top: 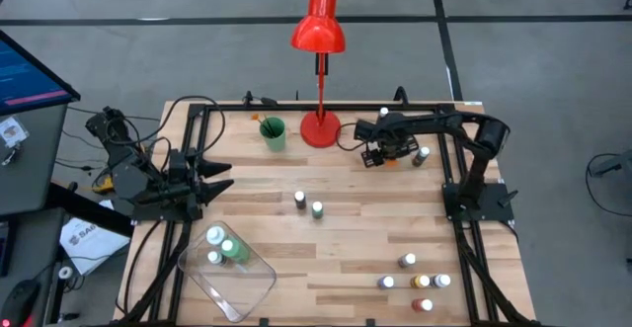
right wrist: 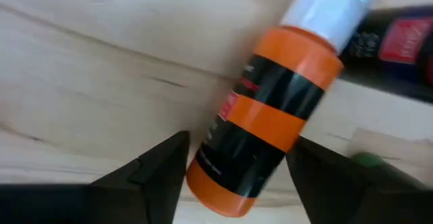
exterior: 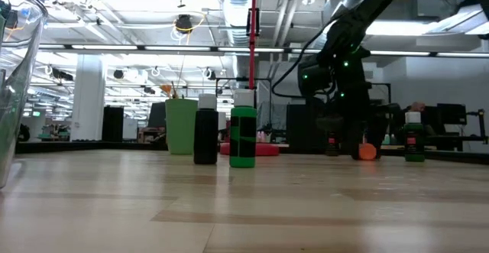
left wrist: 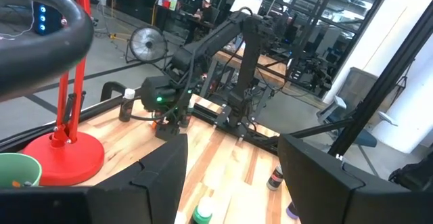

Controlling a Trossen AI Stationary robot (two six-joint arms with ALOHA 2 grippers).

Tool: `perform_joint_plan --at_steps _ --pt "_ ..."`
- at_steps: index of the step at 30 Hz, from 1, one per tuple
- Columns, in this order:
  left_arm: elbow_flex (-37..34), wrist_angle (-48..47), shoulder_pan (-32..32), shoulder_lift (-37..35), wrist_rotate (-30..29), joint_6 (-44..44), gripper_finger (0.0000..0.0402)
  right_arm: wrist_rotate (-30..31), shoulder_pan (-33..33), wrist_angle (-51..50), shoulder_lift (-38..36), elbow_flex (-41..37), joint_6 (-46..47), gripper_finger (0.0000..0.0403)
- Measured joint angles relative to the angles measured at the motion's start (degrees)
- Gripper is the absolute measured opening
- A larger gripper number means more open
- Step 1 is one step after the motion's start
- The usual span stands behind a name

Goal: Pick & Place Paint Supplies
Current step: Move the orange coloring bottle to the center of the table

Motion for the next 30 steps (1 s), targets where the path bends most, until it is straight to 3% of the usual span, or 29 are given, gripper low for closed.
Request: perform_joint_plan --at_steps 8,16,30 --pt "0.0 0.0 0.0 0.0 0.0 -0.1 0.0222 0.0 1.5 1.1 0.1 -0.2 -0.5 0.0101" --pt "0.0 0.0 0.0 0.0 0.0 0.1 0.0222 -2.4 7.5 0.4 -1.7 0.4 -4.9 0.0097" --pt "0.0 0.0 0.0 0.0 0.0 0.2 0.0222 -6.7 32.9 3.2 -9.4 0.8 -24.8 0.0110"
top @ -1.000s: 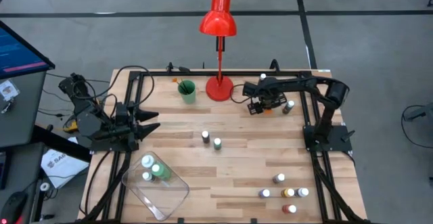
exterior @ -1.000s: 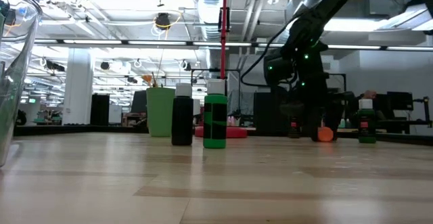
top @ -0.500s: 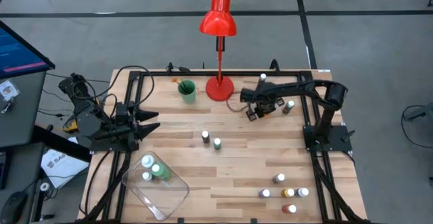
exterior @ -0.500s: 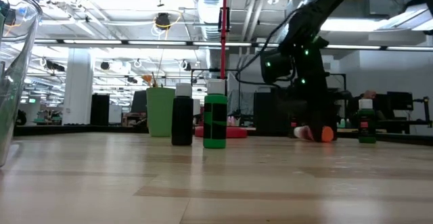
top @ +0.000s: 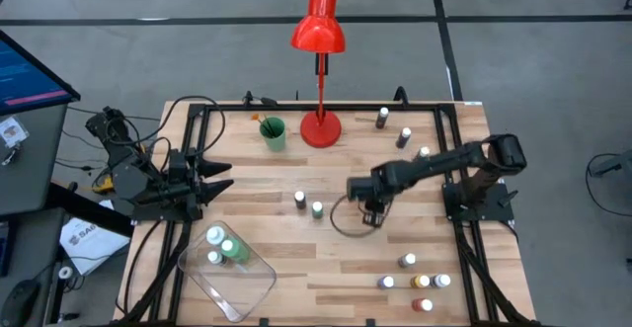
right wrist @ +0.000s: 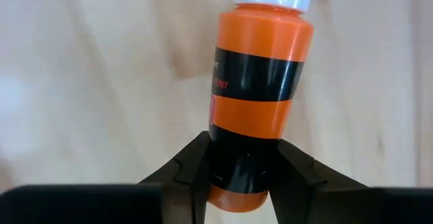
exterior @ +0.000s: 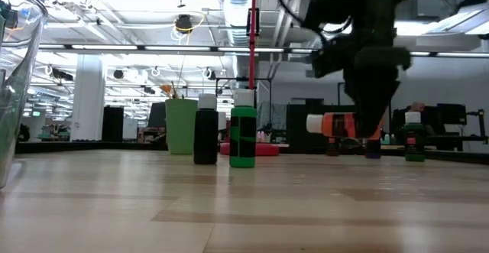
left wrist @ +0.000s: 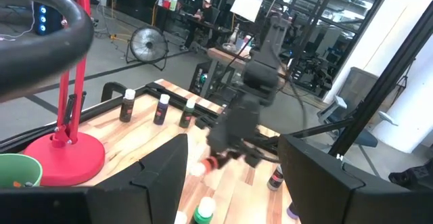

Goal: Pick & Place Paint Supplies
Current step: Move the orange coloring bottle to the center of the table

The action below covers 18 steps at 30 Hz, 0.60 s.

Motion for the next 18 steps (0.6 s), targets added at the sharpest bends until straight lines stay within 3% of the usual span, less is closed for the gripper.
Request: perform_joint_plan --at_steps 6,18 --pt "0.0 0.0 0.0 0.0 0.0 0.0 0.0222 0.1 5.5 2.2 3.2 3.1 -2.0 0.0110" --pt "0.0 0.0 0.0 0.1 0.0 -0.4 0.0222 -0.6 9.6 -2.3 17.9 19.4 -12.7 0.0114"
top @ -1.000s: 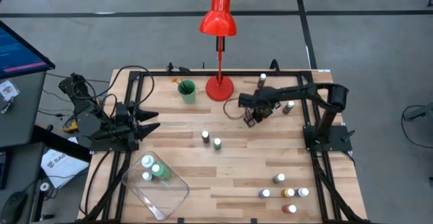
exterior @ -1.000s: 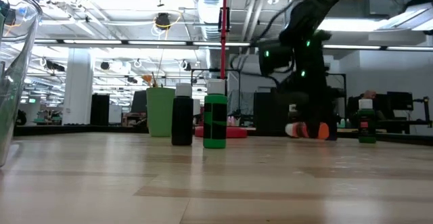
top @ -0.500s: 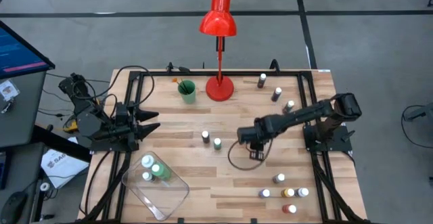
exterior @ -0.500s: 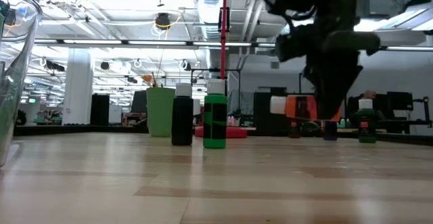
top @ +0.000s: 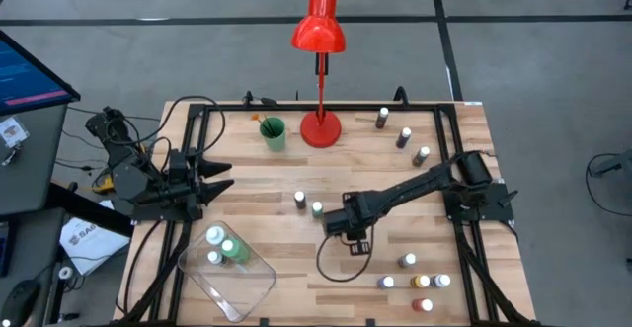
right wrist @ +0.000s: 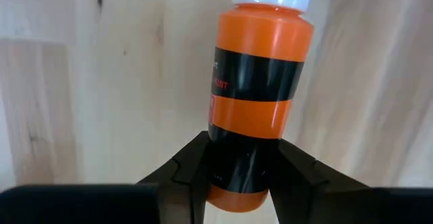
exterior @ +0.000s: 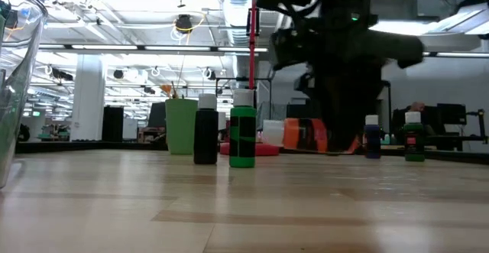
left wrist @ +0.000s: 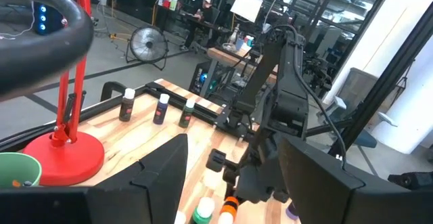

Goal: Pick & Place Paint Supplies
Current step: Move the orange coloring bottle to the center of the table

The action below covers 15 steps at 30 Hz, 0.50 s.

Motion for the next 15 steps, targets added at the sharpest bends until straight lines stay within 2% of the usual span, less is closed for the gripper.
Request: perform_joint_plan --at_steps 7,9,10,13,15 --pt "0.0 0.0 0.0 0.0 0.0 0.2 0.0222 0.0 0.0 3.0 4.7 5.7 -1.3 0.0115" --pt "0.0 0.0 0.0 0.0 0.0 0.2 0.0222 -0.3 0.0 -0.3 5.6 6.7 -1.1 0.0115" --pt "0.0 0.1 0.0 0.0 0.0 0.3 0.0222 -0.5 0.2 2.0 6.4 7.7 -1.0 0.0115" --pt "0.0 0.0 0.0 0.0 0.0 0.3 0.0222 -0.6 1.0 0.8 6.9 7.5 -2.2 0.0115" --pt "0.0 0.0 0.0 0.0 0.0 0.3 0.0222 -1.0 1.7 3.9 8.4 7.9 -2.6 0.0117"
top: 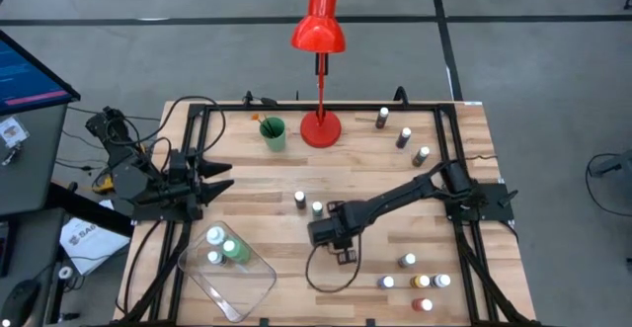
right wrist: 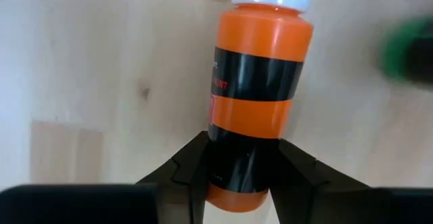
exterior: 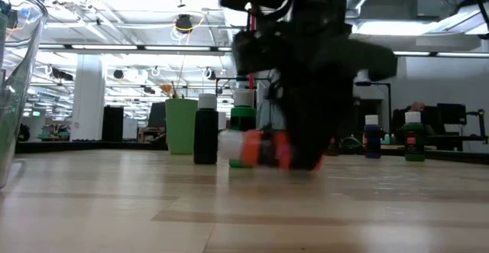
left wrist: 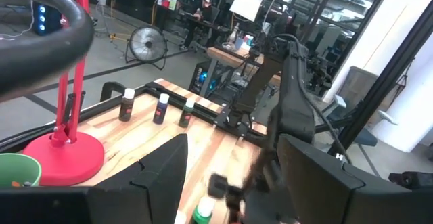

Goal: Pick & Place Paint Supplies
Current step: Move the orange coloring bottle to the center of the table

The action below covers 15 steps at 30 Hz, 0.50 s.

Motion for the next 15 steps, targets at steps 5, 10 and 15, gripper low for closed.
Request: perform_joint_plan --at_steps 5,10,15 --pt "0.0 0.0 0.0 0.0 0.0 0.1 0.0222 -0.3 0.9 -1.4 -0.1 -0.1 -0.7 0.0128" --pt "0.0 0.0 0.0 0.0 0.0 0.7 0.0222 -0.2 0.9 -0.4 -0.2 -0.1 -1.2 0.0151" --pt "0.0 0.0 0.0 0.0 0.0 0.7 0.0222 -0.4 0.9 -0.6 -0.3 -0.1 -1.9 0.0185"
